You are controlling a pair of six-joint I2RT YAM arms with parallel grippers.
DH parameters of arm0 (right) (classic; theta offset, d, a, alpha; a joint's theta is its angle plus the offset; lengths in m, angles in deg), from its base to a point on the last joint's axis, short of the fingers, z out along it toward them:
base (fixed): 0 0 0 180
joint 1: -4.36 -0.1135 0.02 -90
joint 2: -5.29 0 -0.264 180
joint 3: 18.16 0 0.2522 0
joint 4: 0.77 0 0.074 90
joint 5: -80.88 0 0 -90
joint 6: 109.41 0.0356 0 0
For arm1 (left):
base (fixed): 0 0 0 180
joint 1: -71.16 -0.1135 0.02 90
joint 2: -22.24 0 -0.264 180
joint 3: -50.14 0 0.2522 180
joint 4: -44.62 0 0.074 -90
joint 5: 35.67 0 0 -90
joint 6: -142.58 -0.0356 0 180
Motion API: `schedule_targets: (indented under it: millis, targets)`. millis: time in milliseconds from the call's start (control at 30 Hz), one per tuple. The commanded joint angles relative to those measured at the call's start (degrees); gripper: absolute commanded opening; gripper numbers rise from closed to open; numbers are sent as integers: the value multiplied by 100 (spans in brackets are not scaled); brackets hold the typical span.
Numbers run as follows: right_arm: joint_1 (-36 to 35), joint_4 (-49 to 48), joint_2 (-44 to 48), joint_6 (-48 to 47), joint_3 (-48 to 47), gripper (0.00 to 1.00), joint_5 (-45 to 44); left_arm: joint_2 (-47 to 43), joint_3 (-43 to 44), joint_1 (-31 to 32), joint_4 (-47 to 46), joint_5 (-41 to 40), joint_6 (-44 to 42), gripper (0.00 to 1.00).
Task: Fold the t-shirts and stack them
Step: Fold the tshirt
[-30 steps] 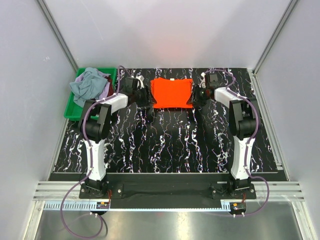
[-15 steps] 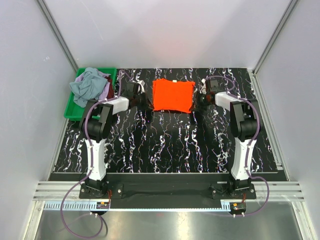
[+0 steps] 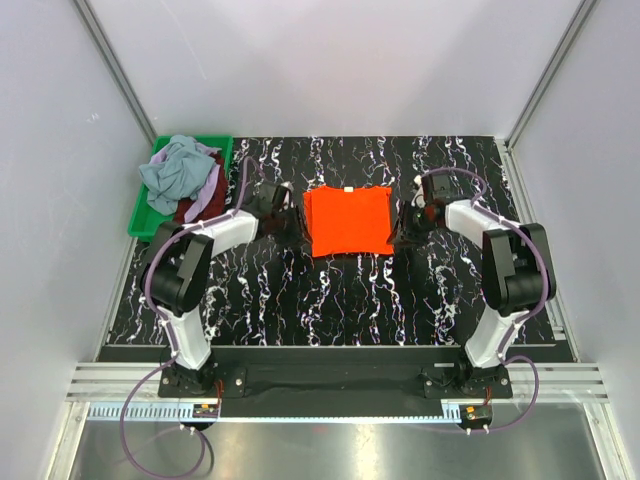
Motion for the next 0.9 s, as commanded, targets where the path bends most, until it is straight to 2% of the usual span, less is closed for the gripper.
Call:
schedule_targets:
  millis: [0, 100, 133, 200, 267, 433, 567, 700, 867]
  targets:
    - [29, 693, 425, -50, -567, 43, -330, -303, 731, -59, 1013, -1094, -250, 40]
    - [29, 844, 302, 72, -1060, 42, -191, -277, 1373, -85, 1237, -1238, -373, 42]
    - [29, 583, 241, 99, -1140, 33, 211, -216, 1627, -85, 1133, -1107, -443, 42]
    - [29, 405, -101, 152, -1499, 21, 504, -58, 1822, -85, 660, -382, -478, 42]
    - [29, 169, -565, 169, -1920, 10, 732, 353, 2207, -94, 438, -17, -514, 42]
    - [29, -122, -1551, 82, -2748, 7, 1154, 1329, 2710, -199, -37, 449, -532, 40]
    - [81, -158, -2420, 38, -3458, 7, 1094, 1840, 2930, -427, -327, 590, -461, 40]
    - [257, -413, -2869, 178, -3768, 7, 1269, 2201, 3220, -700, -389, 687, -443, 40]
    - [494, -852, -2898, 380, -3681, 9, 1866, 2325, 3475, -841, -310, 670, -584, 40]
